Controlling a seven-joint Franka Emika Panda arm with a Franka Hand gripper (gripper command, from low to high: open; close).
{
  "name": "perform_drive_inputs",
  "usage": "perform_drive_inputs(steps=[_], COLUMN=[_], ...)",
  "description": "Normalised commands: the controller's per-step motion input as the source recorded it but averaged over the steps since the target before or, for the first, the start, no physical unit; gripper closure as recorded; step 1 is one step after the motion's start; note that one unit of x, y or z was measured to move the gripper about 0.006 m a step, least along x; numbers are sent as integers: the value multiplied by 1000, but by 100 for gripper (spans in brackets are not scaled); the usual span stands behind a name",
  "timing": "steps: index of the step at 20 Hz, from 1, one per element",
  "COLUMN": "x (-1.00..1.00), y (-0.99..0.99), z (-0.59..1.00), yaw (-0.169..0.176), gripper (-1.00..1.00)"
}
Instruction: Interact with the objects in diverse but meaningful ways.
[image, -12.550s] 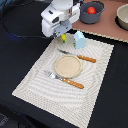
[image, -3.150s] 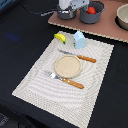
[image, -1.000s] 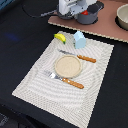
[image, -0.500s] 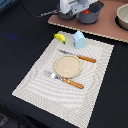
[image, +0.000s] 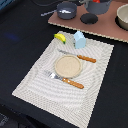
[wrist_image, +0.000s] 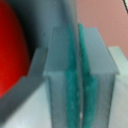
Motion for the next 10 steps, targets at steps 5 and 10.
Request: perform_drive_inputs(steps=[5,10], x=[-548,-594], y=[-728,-735], z=[3,-37], yaw=[0,0], gripper=[100,100])
